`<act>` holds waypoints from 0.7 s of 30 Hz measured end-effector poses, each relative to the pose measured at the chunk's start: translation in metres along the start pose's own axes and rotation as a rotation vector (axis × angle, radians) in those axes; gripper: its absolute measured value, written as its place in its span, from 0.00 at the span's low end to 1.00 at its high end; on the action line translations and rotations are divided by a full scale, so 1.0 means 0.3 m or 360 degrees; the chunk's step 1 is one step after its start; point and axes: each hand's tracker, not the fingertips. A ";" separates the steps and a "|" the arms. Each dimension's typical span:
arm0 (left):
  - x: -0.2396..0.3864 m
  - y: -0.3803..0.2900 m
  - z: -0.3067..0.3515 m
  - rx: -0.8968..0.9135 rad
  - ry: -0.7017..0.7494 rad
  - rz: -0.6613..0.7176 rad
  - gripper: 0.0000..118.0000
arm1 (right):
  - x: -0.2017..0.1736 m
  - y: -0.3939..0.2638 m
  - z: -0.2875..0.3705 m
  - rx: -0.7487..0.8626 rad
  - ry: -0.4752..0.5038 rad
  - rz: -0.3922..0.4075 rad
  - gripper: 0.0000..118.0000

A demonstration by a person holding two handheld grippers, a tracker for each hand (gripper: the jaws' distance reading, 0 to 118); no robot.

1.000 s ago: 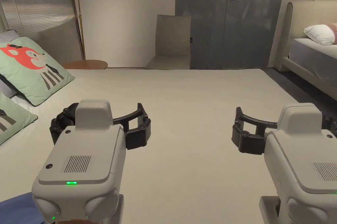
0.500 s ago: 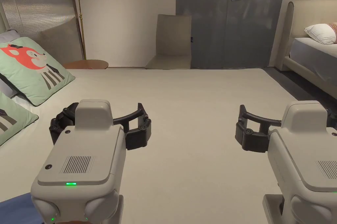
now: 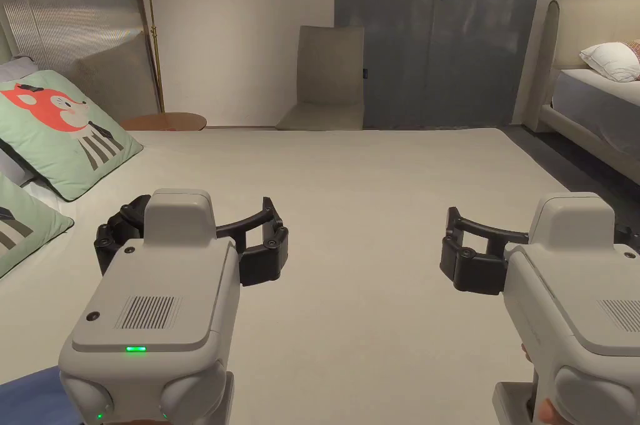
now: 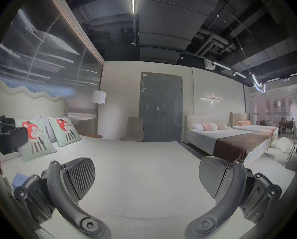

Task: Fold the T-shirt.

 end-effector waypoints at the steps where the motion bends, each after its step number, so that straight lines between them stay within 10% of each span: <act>1: 0.000 0.000 0.000 0.0001 0.0000 -0.0001 0.94 | -0.002 0.004 0.002 -0.0006 -0.0001 -0.0006 1.00; 7: -0.005 0.004 0.000 0.0005 0.0004 -0.0001 0.94 | -0.037 0.022 0.010 -0.0050 -0.0234 0.0079 1.00; 21: -0.009 0.019 0.010 0.0009 0.0002 -0.0010 0.94 | 0.001 0.081 0.037 -0.0111 0.0004 -0.0070 1.00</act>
